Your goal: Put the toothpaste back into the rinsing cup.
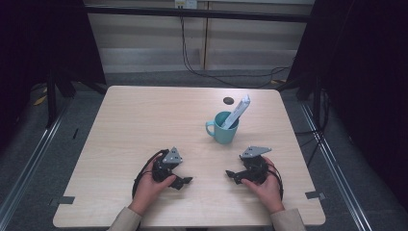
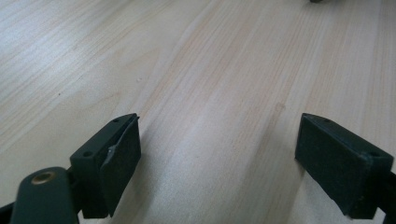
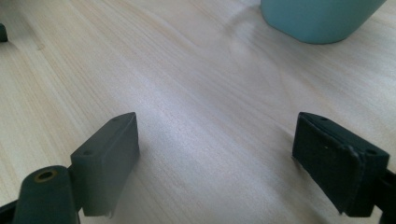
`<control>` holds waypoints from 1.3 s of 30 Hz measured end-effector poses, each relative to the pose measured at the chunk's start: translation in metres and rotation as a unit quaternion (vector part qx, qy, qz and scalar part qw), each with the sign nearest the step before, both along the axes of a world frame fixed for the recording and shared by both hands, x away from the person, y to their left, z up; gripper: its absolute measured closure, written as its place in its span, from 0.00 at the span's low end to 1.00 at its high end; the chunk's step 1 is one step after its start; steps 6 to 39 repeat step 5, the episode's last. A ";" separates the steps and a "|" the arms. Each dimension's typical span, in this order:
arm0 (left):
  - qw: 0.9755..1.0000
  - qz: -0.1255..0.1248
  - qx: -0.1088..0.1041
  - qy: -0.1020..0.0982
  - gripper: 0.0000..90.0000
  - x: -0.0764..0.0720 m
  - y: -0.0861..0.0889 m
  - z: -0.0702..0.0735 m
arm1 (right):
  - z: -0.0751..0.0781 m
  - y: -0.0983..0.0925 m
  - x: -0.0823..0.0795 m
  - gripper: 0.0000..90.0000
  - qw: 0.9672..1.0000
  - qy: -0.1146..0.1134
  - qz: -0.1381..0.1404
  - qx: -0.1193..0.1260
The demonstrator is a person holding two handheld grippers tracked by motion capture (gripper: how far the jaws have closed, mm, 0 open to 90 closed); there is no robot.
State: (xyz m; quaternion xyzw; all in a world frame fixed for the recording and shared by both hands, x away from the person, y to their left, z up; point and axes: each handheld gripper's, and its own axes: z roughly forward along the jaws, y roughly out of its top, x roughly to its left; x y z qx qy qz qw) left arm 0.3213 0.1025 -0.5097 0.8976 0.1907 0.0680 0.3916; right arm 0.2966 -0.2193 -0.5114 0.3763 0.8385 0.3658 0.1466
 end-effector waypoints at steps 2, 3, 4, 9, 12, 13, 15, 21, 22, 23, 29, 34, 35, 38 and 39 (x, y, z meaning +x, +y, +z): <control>1.000 0.000 0.000 0.000 0.16 0.000 0.000 0.000 | 0.000 0.000 0.000 0.15 1.000 0.000 0.000 0.000; 1.000 0.001 -0.001 0.000 0.16 0.000 0.000 0.000 | 0.000 0.000 0.000 0.15 1.000 0.000 0.000 0.000; 1.000 0.001 -0.001 0.001 0.16 0.000 0.000 0.000 | 0.000 0.000 0.000 0.15 1.000 0.000 0.000 0.000; 1.000 0.000 0.000 0.000 0.16 0.000 0.000 0.000 | 0.000 0.000 0.000 0.15 1.000 0.000 0.000 -0.001; 1.000 0.000 0.000 0.000 0.16 0.000 0.000 0.000 | 0.000 0.000 0.000 0.15 1.000 0.000 0.000 -0.001; 1.000 0.000 0.000 0.000 0.16 0.000 0.000 0.000 | 0.000 0.000 0.000 0.15 1.000 0.000 0.000 -0.001; 1.000 0.000 0.000 0.000 0.16 0.000 0.000 0.000 | 0.000 0.000 0.000 0.15 1.000 0.000 0.000 -0.001; 1.000 0.000 0.000 0.000 0.16 0.000 0.000 0.000 | 0.000 0.000 0.000 0.15 1.000 0.000 0.000 -0.001; 1.000 0.000 0.000 0.000 0.16 0.000 0.000 0.000 | 0.000 0.000 0.000 0.15 1.000 0.000 0.000 -0.001; 1.000 0.000 0.000 0.000 0.16 0.000 0.000 0.000 | 0.000 0.000 0.000 0.15 1.000 0.000 0.000 -0.001; 1.000 0.000 0.000 0.000 0.16 0.000 0.000 0.000 | 0.000 0.000 0.000 0.15 1.000 0.000 0.000 -0.001; 1.000 0.000 0.000 0.000 0.16 0.000 0.000 0.000 | 0.000 0.000 0.000 0.15 1.000 0.000 0.000 -0.001; 1.000 0.000 0.000 0.000 0.16 0.000 0.000 0.000 | 0.000 0.000 0.000 0.15 1.000 0.000 0.000 -0.001; 1.000 0.000 0.000 0.000 0.16 0.000 0.000 0.000 | 0.000 0.000 0.000 0.15 1.000 0.000 0.000 -0.001; 1.000 0.000 0.000 0.000 0.16 0.000 0.000 0.000 | 0.000 0.000 0.000 0.15 1.000 0.000 0.000 -0.001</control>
